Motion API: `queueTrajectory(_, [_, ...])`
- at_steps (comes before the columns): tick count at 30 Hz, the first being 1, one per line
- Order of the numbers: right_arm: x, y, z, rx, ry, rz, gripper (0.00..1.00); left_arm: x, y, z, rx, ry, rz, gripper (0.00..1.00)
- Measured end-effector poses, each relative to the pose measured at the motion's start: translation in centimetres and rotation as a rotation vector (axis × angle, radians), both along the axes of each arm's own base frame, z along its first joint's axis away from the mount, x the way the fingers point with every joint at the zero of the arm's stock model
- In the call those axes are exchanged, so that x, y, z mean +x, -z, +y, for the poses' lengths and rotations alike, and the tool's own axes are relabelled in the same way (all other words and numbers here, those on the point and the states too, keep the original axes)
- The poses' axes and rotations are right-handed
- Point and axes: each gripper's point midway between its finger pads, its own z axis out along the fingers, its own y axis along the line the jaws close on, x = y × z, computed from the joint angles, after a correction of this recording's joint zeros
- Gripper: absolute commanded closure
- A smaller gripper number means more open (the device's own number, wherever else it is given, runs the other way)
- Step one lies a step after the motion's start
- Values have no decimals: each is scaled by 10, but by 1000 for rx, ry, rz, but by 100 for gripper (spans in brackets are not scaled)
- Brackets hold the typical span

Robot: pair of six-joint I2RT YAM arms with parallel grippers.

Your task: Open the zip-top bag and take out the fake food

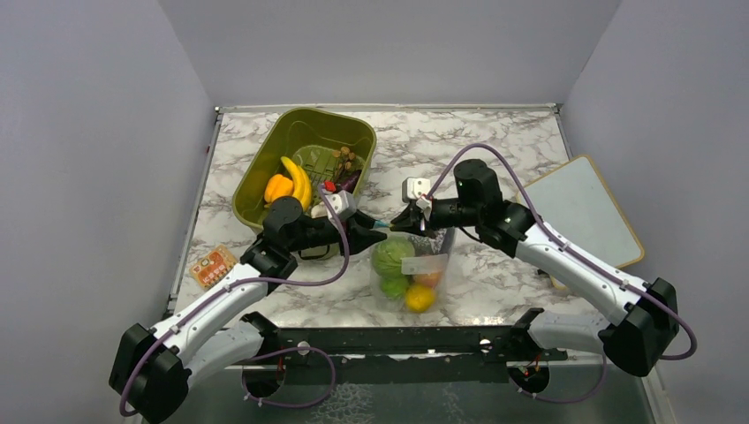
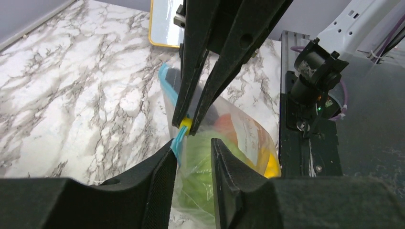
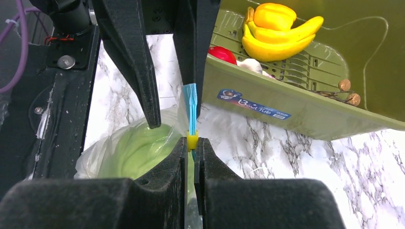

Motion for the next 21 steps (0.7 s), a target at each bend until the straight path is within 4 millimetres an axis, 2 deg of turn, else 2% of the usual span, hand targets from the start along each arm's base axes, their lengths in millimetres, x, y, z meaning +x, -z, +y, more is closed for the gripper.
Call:
queueTrajectory(4, [-3, -1, -3, -4, 1, 5, 99, 1, -12, -2, -16, 9, -18, 70])
queueTrajectory(7, [-5, -2, -5, -7, 1, 7, 99, 1, -13, -3, -17, 9, -19, 82])
queueTrajectory(9, [-6, -4, -6, -5, 1, 5, 99, 2, -12, -3, -14, 9, -14, 86])
queueTrajectory(16, [-7, -4, -6, -4, 1, 4, 99, 3, -10, -4, -8, 12, -6, 85])
queueTrajectory(21, [-7, -5, -7, -3, 2, 3, 99, 4, -10, -5, -9, 13, -6, 100])
